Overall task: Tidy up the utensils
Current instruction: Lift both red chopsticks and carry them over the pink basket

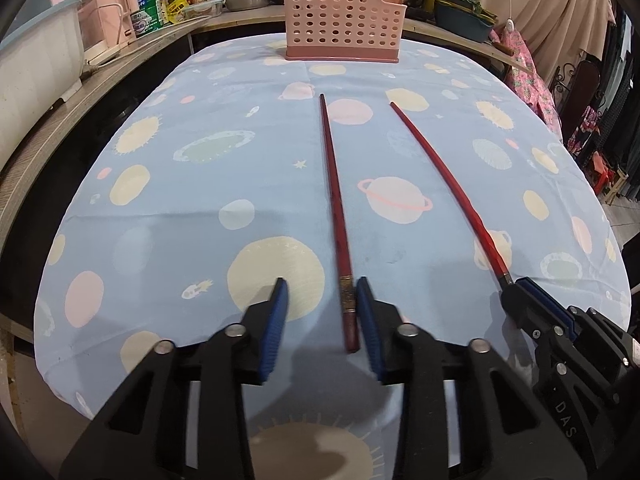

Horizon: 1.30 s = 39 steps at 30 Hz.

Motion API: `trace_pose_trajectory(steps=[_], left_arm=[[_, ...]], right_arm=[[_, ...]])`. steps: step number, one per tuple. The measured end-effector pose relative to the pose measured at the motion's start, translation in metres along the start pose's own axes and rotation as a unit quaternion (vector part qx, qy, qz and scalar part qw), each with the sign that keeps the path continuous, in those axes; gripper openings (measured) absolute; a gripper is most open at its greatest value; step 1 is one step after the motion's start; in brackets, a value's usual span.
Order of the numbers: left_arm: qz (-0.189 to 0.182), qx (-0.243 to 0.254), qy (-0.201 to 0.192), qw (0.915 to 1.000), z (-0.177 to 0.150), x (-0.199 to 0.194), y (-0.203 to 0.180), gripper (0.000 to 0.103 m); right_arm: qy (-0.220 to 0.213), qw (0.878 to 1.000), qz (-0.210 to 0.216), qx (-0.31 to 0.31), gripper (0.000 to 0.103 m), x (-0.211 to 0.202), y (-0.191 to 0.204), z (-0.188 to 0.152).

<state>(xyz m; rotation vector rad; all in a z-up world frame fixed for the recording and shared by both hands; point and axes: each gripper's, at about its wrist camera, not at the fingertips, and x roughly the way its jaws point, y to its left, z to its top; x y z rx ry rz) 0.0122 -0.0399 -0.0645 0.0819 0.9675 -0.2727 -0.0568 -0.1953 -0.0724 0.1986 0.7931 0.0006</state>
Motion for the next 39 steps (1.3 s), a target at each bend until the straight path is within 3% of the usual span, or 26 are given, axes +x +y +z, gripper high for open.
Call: trace_pose_trajectory(steps=[6, 20, 29, 39], left_arm=[[-0.014, -0.007, 0.007, 0.9999, 0.002, 0.000, 0.004, 0.007], [-0.031, -0.025, 0.013, 0.9991, 0.008, -0.007, 0.010, 0.007], [-0.046, -0.047, -0.019, 0.9977, 0.032, -0.037, 0.023, 0.007], [-0.055, -0.066, -0.072, 0.9937, 0.074, -0.072, 0.041, 0.007]], right_arm=[[0.000, 1.000, 0.000, 0.000, 0.007, 0.000, 0.000, 0.000], [-0.009, 1.000, 0.010, 0.012, 0.007, -0.012, -0.002, 0.009], [-0.044, 0.997, 0.034, 0.047, 0.007, -0.038, -0.010, 0.040], [-0.112, 0.991, 0.042, 0.056, 0.007, -0.071, -0.020, 0.097]])
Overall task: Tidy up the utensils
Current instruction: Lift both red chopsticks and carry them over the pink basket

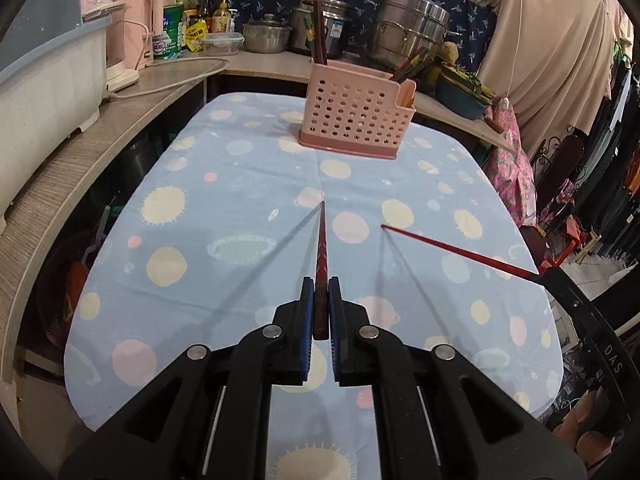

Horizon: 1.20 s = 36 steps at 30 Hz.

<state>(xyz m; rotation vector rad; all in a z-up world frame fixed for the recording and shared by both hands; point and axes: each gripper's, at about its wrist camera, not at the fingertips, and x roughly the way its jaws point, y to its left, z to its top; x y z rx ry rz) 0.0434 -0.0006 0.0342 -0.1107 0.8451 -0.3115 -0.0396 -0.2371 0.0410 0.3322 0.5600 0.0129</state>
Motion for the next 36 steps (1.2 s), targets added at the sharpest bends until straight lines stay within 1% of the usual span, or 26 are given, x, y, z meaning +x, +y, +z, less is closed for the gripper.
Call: trace_pose_trajectory(steps=[4, 9, 20, 25, 30, 36], left_arm=[[-0.004, -0.002, -0.024, 0.9997, 0.023, -0.009, -0.001, 0.007], [-0.004, 0.001, -0.050, 0.9988, 0.053, -0.013, -0.002, 0.007], [-0.009, 0.002, -0.085, 0.9964, 0.118, -0.008, -0.004, 0.007], [-0.015, 0.003, -0.099, 0.9949, 0.150, -0.008, -0.008, 0.007], [-0.019, 0.003, -0.117, 0.9930, 0.185, -0.007, -0.015, 0.007], [-0.018, 0.002, -0.153, 0.9880, 0.235, -0.008, -0.023, 0.007]], right_arm=[[-0.025, 1.000, 0.006, -0.005, 0.007, -0.002, 0.003, 0.025], [-0.045, 0.999, 0.021, -0.005, 0.007, 0.002, 0.007, 0.050], [-0.074, 0.997, 0.032, -0.008, 0.007, 0.022, 0.011, 0.102], [-0.090, 0.995, 0.045, -0.003, 0.007, 0.032, 0.012, 0.129], [-0.113, 0.992, 0.059, 0.001, 0.007, 0.043, 0.014, 0.167], [-0.157, 0.985, 0.069, 0.003, 0.007, 0.055, 0.021, 0.224]])
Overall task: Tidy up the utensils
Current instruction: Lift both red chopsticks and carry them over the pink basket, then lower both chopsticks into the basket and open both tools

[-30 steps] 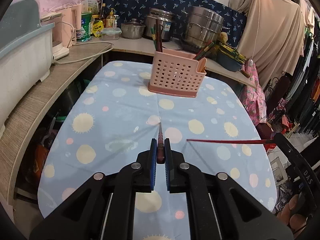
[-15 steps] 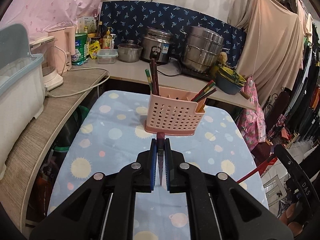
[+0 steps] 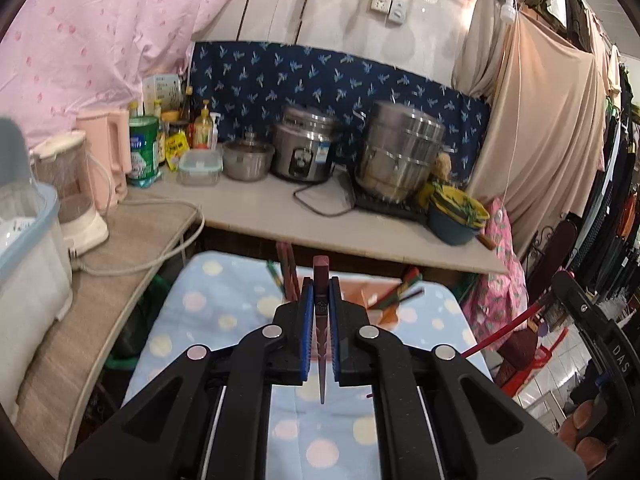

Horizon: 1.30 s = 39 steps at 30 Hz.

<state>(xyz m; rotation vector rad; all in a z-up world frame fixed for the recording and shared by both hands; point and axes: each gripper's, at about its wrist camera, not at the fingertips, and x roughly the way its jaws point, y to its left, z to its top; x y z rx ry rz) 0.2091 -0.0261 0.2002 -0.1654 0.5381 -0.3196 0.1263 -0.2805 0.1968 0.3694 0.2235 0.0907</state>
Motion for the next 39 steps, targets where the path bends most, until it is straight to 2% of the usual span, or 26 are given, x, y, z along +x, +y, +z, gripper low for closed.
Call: trace_pose_trajectory(steps=[7, 16, 27, 39], left_arm=[[0.007, -0.012, -0.046, 0.9989, 0.049, 0.016, -0.002, 0.007], [0.017, -0.009, -0.079, 0.9967, 0.086, 0.041, -0.009, 0.007], [0.036, -0.003, -0.034, 0.9988, 0.065, 0.099, -0.001, 0.007], [0.039, -0.007, -0.013, 0.9991, 0.045, 0.124, 0.011, 0.007]], right_arm=[[-0.035, 0.999, -0.001, -0.012, 0.007, 0.043, 0.006, 0.047], [-0.023, 0.999, -0.011, -0.024, 0.007, 0.100, 0.005, 0.060], [0.029, 0.998, -0.031, -0.044, 0.007, 0.149, -0.007, 0.021], [0.063, 0.996, -0.044, -0.036, 0.008, 0.173, -0.021, -0.005]])
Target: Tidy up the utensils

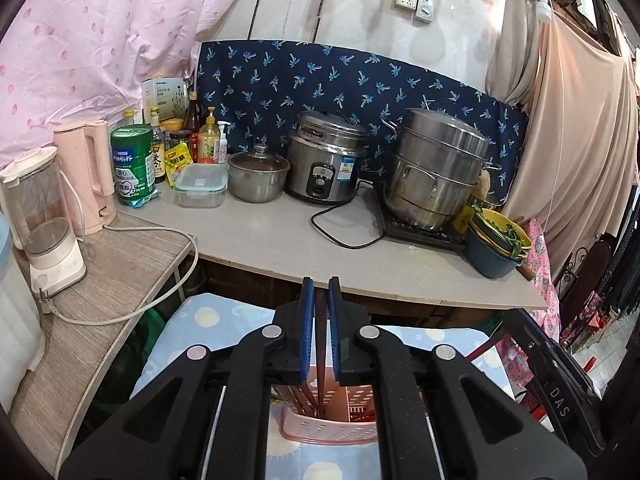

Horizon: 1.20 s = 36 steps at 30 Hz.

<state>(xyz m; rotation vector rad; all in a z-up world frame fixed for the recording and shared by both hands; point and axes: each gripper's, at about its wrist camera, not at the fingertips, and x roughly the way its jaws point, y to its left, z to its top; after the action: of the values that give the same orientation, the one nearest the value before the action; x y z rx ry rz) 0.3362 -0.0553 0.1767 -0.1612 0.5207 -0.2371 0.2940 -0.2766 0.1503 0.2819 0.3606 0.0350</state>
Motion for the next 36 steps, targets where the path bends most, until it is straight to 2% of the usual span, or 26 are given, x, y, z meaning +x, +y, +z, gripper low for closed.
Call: trace_pose_trajectory(steps=[4, 21, 36], left_arm=[[0.002, 0.003, 0.001, 1.0000, -0.003, 0.002, -0.001, 0.009], [0.010, 0.015, 0.009, 0.9998, -0.019, -0.013, -0.002, 0.009], [0.037, 0.038, 0.033, 0.9981, -0.065, -0.059, -0.003, 0.009]], right_arm=[[-0.001, 1.000, -0.002, 0.002, 0.011, 0.001, -0.001, -0.002], [0.001, 1.000, 0.002, -0.004, 0.013, -0.011, 0.002, -0.007], [0.021, 1.000, 0.010, -0.012, 0.021, -0.080, 0.019, -0.054]])
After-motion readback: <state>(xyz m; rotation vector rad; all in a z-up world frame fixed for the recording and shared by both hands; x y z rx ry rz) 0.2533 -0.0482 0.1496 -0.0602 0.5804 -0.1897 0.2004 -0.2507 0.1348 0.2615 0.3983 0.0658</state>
